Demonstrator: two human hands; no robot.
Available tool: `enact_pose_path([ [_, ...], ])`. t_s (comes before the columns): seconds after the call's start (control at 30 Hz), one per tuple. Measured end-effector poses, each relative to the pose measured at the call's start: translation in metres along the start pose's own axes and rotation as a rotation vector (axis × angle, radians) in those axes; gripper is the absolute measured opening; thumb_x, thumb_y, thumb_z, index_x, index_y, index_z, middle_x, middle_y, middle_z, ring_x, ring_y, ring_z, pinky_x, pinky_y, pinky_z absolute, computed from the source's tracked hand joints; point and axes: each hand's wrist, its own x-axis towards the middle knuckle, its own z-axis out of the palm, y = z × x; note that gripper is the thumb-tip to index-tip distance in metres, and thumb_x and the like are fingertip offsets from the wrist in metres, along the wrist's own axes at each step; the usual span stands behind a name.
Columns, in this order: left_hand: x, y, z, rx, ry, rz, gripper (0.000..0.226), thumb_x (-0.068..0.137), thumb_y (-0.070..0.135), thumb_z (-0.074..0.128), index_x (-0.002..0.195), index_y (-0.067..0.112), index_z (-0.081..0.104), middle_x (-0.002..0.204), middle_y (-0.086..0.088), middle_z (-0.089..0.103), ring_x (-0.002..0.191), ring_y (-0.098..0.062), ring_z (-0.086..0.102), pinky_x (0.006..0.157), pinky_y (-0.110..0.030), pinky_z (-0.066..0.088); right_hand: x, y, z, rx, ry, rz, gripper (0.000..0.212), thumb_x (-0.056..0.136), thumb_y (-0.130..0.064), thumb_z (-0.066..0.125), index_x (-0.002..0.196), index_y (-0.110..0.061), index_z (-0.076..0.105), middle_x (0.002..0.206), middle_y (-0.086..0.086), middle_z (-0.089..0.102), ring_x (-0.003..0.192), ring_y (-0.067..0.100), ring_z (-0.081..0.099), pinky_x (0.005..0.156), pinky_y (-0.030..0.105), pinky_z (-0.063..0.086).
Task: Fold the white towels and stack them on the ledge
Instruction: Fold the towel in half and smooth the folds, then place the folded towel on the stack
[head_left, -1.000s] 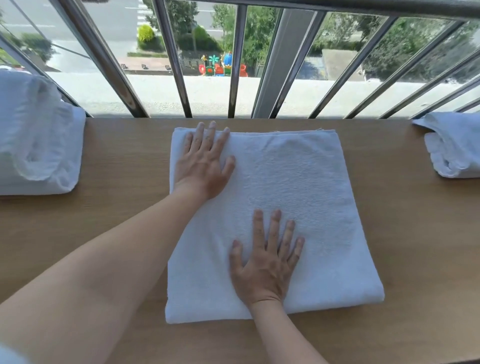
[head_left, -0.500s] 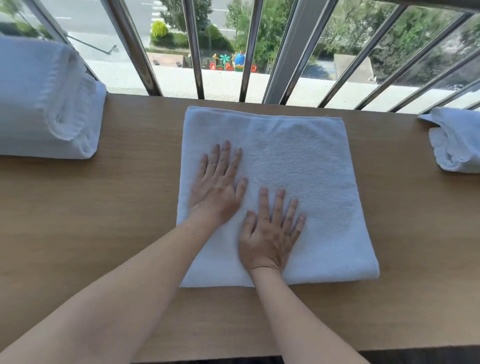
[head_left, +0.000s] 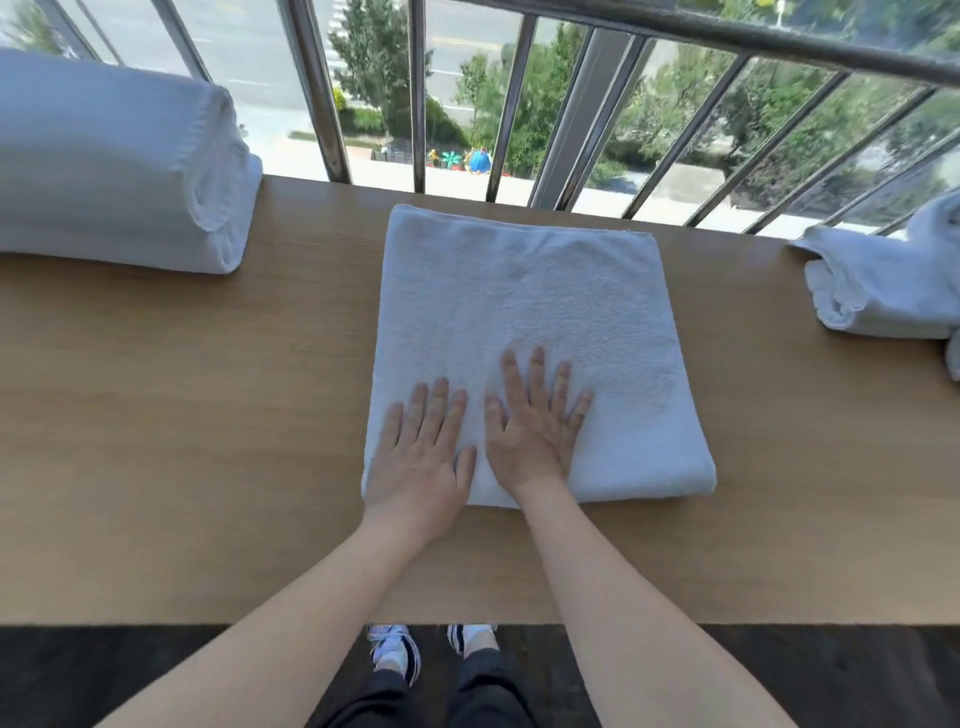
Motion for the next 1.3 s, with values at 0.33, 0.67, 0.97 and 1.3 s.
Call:
enact_pose_path([
  [0.33, -0.013, -0.012, 0.009, 0.063, 0.082, 0.08, 0.063, 0.099, 0.05, -0.003, 0.153, 0.024, -0.023, 0.162, -0.001, -0.028, 0.148, -0.019, -0.028, 0.122, -0.041, -0.015, -0.049, 0.056, 0.005, -0.154, 0.043, -0.083, 0.066, 0.095, -0.066, 0.005, 0.152, -0.045, -0.021, 0.163, -0.01, -0.026, 0.149, 0.018, -0.027, 0.12, 0.049, -0.015],
  [0.67, -0.03, -0.033, 0.025, 0.086, 0.249, 0.249, 0.057, 0.107, 0.046, 0.016, 0.158, 0.021, 0.025, 0.164, -0.008, 0.022, 0.152, -0.03, 0.019, 0.124, -0.049, 0.013, -0.07, 0.117, 0.003, -0.198, 0.056, 0.08, 0.081, 0.087, -0.077, -0.007, 0.153, -0.033, -0.025, 0.16, 0.013, -0.028, 0.151, 0.025, -0.022, 0.122, 0.042, -0.012],
  [0.97, -0.065, -0.074, 0.024, 0.009, 0.155, 0.212, 0.068, 0.101, 0.058, 0.03, 0.16, 0.031, 0.008, 0.167, 0.007, 0.004, 0.154, -0.019, 0.003, 0.124, -0.038, 0.008, -0.088, 0.122, -0.01, -0.078, -0.03, -0.056, 0.084, 0.081, -0.09, 0.011, 0.152, -0.052, -0.013, 0.162, -0.002, -0.03, 0.146, 0.028, -0.034, 0.119, 0.048, -0.019],
  [1.3, -0.053, -0.089, 0.008, -0.105, 0.298, 0.318, 0.065, 0.072, 0.041, 0.086, 0.129, 0.019, 0.064, 0.142, -0.001, 0.057, 0.136, -0.031, 0.047, 0.119, -0.041, 0.024, -0.098, 0.093, -0.015, -0.273, -0.071, 0.0, 0.093, 0.093, -0.046, 0.052, 0.152, -0.045, -0.02, 0.167, -0.007, -0.008, 0.15, 0.046, -0.001, 0.119, 0.061, -0.005],
])
